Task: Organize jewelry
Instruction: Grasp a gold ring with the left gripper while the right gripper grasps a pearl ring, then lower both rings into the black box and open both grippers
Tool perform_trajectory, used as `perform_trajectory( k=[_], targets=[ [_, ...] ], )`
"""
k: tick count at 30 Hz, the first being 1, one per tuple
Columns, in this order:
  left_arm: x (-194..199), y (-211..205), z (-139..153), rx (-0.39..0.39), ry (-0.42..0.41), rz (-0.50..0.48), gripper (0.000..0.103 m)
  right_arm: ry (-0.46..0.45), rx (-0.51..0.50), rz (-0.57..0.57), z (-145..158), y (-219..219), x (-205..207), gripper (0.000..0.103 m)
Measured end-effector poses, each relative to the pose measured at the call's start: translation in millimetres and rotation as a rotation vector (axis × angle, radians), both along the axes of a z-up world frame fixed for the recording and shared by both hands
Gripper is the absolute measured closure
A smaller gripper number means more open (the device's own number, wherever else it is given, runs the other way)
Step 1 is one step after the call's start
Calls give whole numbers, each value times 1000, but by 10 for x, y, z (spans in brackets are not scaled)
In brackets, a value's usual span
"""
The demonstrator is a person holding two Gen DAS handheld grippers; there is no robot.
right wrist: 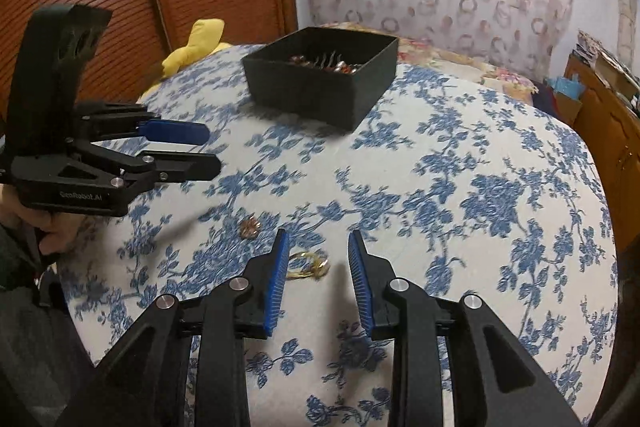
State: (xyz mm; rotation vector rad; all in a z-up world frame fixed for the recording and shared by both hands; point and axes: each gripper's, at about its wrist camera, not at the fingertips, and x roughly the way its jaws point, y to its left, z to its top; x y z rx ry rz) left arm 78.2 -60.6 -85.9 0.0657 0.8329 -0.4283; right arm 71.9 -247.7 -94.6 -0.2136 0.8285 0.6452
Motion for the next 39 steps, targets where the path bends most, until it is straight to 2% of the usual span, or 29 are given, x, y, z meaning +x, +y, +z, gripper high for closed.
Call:
perform_trajectory(
  k=[8, 9, 10, 11, 12, 23, 27, 29, 31, 39],
  targets=[
    [-90, -181, -75, 16, 22, -46, 56, -1, -74, 45, -98, 123, -72, 70],
    [-102, -203, -86, 19, 25, -51, 56, -2, -71, 44, -97, 117, -67, 75],
    [-108, -222, -97, 21, 27, -55, 56, 3, -60, 46, -98, 105, -58, 85],
    [-114, -246, -111, 25, 31, -60, 56, 3, -54, 47, -91, 101, -47, 87],
    [-118, -257, -121, 26, 33, -62, 56, 2, -48, 47, -83, 91, -40, 99],
    [-115, -473, -163, 51, 34, -111, 57, -35, -14, 14, 23, -93, -24, 100],
    [-98, -558, -177, 65, 22, -125, 69, -42, -4, -4, 63, -169, -13, 100],
    [-87, -586, -182, 71, 17, -130, 81, -44, -2, -7, 71, -183, -15, 100],
    [-84, -594, -184, 77, 15, -134, 88, -47, -1, -8, 82, -190, -18, 100],
    [-60, -458, -65, 49, -4, -105, 89, -80, 17, -1, 228, -122, 67, 100]
  ],
)
